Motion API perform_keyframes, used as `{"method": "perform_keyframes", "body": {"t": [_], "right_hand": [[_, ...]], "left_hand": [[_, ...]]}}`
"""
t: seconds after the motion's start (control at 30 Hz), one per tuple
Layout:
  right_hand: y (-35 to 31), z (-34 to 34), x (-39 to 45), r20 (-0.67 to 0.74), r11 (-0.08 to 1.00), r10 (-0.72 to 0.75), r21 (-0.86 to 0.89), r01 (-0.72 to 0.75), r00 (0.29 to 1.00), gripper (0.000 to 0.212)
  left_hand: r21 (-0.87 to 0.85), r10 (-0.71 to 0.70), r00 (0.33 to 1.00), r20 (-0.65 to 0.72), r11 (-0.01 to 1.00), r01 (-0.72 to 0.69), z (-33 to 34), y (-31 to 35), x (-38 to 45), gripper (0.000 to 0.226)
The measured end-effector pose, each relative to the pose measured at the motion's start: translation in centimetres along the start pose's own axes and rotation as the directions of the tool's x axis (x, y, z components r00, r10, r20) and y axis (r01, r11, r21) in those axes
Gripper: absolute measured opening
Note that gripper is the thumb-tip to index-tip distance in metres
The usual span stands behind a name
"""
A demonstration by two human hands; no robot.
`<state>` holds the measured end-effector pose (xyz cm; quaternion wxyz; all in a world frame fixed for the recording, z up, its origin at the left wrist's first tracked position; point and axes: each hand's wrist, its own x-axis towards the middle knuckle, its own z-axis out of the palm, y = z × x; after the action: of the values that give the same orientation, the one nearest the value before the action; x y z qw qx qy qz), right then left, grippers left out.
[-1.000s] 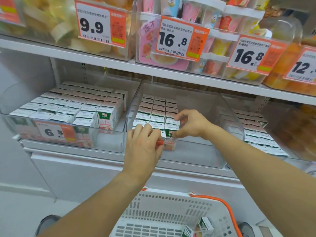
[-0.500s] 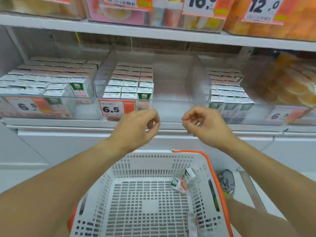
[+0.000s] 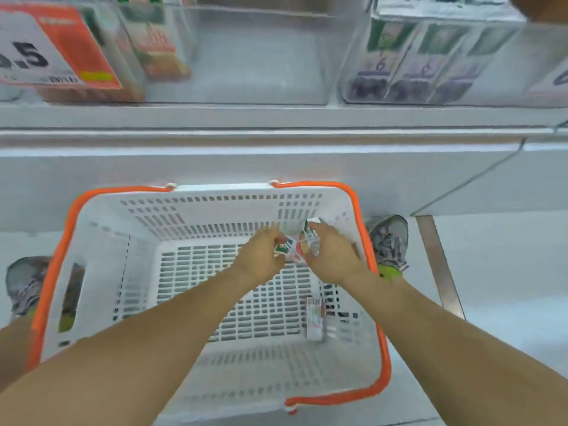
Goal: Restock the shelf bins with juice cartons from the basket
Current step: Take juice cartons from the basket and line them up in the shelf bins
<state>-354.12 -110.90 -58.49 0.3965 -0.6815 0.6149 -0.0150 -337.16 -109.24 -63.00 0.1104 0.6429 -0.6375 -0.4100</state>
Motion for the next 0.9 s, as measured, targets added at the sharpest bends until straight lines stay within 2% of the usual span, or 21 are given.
{"method": "perform_keyframes", "body": {"t": [0.13, 0.23, 0.3, 0.4, 0.47, 0.6, 0.7, 0.8, 0.9], "right_hand": [[0.6, 1.1, 1.0, -0.080, 0.994, 0.064, -0.078, -0.070, 0.995, 0.063], [0.9, 1.8, 1.6, -0.119, 0.979, 0.135, -0.138, -0.151, 0.984, 0.073], [0.9, 2.4, 2.0, -0.137, 0.952, 0.167, -0.234, -0.196, 0.976, 0.068], [0.5, 3.4, 2.7, -0.157, 0.919, 0.162, -0.337, -0.207, 0.974, 0.052], [-0.1, 4.0, 3.3, -0.140, 0.944, 0.188, -0.248, -0.218, 0.972, 0.050], [-0.8, 4.3, 4.1, -0.086, 0.962, 0.269, -0.033, -0.272, 0.959, 0.057], [-1.9, 4.4, 3.2, 0.060, 0.900, 0.359, 0.241, -0.362, 0.932, 0.060], [-3.5, 3.2, 1.5, 0.203, 0.856, 0.322, 0.355, -0.376, 0.925, 0.049], [-5.8, 0.0, -0.6, 0.295, 0.876, 0.226, 0.355, -0.326, 0.928, 0.049]], "left_hand": [[-0.028, -0.060, 0.997, 0.047, 0.998, 0.062, 2.6, -2.4, 3.5, 0.062], [0.035, -0.025, 0.988, 0.152, 0.999, 0.020, 4.4, -3.9, 5.3, 0.078], [0.059, 0.004, 0.994, 0.110, 0.998, -0.010, 5.5, -4.9, 6.0, 0.077], [0.034, 0.049, 0.999, 0.024, 0.998, -0.050, 5.9, -6.1, 6.1, 0.063], [-0.018, 0.046, 0.998, 0.033, 0.999, -0.045, 5.3, -6.8, 5.4, 0.056], [-0.163, -0.051, 0.994, 0.100, 0.984, 0.067, 2.6, -9.0, 2.4, 0.045], [-0.268, -0.085, 0.985, 0.151, 0.956, 0.124, -0.7, -10.0, -0.3, 0.050], [-0.303, -0.086, 0.982, 0.168, 0.943, 0.134, -4.9, -8.6, -2.4, 0.046], [-0.338, -0.017, 0.980, 0.197, 0.937, 0.084, -9.6, -5.9, -4.5, 0.033]]}}
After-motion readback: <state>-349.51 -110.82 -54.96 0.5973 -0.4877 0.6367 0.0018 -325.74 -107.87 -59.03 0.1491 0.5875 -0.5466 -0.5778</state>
